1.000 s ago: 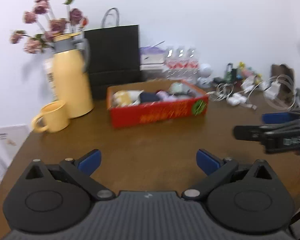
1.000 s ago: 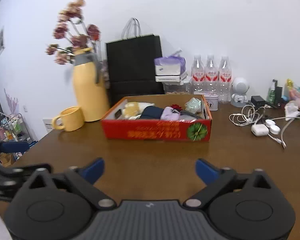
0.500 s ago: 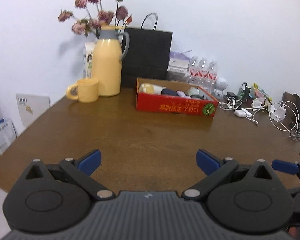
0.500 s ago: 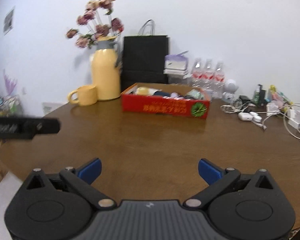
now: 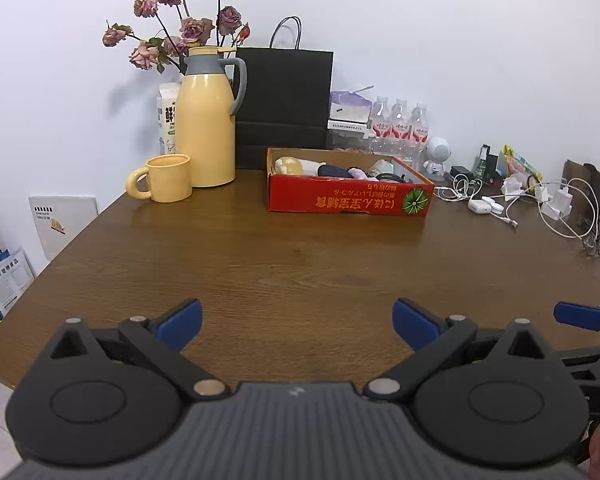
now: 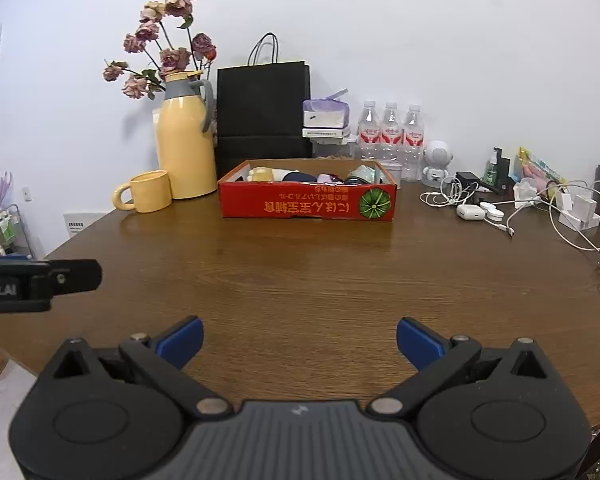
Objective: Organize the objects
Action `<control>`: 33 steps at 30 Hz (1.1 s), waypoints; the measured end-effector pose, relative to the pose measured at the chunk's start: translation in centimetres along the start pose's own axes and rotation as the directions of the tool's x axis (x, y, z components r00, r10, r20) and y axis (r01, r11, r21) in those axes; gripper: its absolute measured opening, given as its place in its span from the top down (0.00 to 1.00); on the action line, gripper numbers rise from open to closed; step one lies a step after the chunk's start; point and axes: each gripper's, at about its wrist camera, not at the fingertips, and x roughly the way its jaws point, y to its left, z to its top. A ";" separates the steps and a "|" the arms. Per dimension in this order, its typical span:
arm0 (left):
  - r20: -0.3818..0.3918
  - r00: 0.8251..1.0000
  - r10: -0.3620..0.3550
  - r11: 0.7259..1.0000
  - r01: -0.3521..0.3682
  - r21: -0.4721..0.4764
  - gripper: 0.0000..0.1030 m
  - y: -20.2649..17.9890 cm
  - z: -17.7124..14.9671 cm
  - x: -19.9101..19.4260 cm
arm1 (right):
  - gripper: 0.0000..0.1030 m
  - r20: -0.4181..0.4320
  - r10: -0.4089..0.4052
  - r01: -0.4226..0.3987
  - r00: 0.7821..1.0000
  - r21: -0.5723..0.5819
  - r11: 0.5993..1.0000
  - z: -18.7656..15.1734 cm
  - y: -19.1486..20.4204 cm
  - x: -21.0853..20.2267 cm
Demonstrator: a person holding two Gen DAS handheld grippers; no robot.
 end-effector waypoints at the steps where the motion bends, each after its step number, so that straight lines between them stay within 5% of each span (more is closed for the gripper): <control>1: -0.003 1.000 0.000 1.000 0.000 0.000 0.00 0.0 0.0 0.1 | 0.00 -0.001 0.005 -0.005 1.000 -0.001 1.000 -0.1 0.0 0.0; 33: -0.037 0.999 -0.002 0.999 0.003 0.037 0.00 -0.4 -0.4 0.5 | 0.00 -0.013 -0.004 0.004 1.000 0.015 1.000 -0.4 -0.6 0.4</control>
